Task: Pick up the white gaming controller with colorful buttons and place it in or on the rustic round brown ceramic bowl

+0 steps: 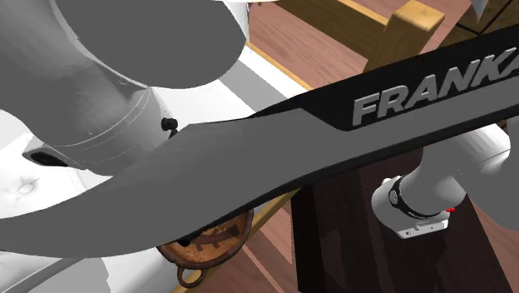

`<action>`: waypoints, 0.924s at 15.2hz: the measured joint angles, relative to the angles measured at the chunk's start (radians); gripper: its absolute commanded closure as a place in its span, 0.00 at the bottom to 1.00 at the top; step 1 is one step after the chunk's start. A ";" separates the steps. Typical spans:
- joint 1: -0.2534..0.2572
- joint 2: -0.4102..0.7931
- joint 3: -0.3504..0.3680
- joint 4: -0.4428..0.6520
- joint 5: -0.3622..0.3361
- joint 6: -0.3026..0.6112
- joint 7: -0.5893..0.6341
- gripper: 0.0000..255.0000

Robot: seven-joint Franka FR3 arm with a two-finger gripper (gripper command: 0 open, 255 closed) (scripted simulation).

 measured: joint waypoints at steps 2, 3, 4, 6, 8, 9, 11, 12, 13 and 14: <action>0.001 -0.003 0.001 -0.030 0.000 0.027 -0.001 1.00; 0.001 -0.001 0.001 -0.041 0.000 0.040 -0.003 1.00; 0.000 -0.003 0.000 -0.058 0.000 0.054 -0.006 1.00; 0.001 0.002 0.001 -0.081 0.001 0.082 -0.009 1.00; 0.002 0.001 0.002 -0.104 0.002 0.104 -0.009 1.00; 0.002 0.002 0.002 -0.108 0.002 0.110 -0.010 1.00; 0.002 0.001 0.001 -0.113 0.002 0.114 -0.011 1.00; 0.002 0.001 0.001 -0.114 0.002 0.115 -0.011 1.00; 0.002 0.001 0.001 -0.114 0.002 0.115 -0.011 1.00; 0.002 0.001 0.001 -0.114 0.002 0.116 -0.011 1.00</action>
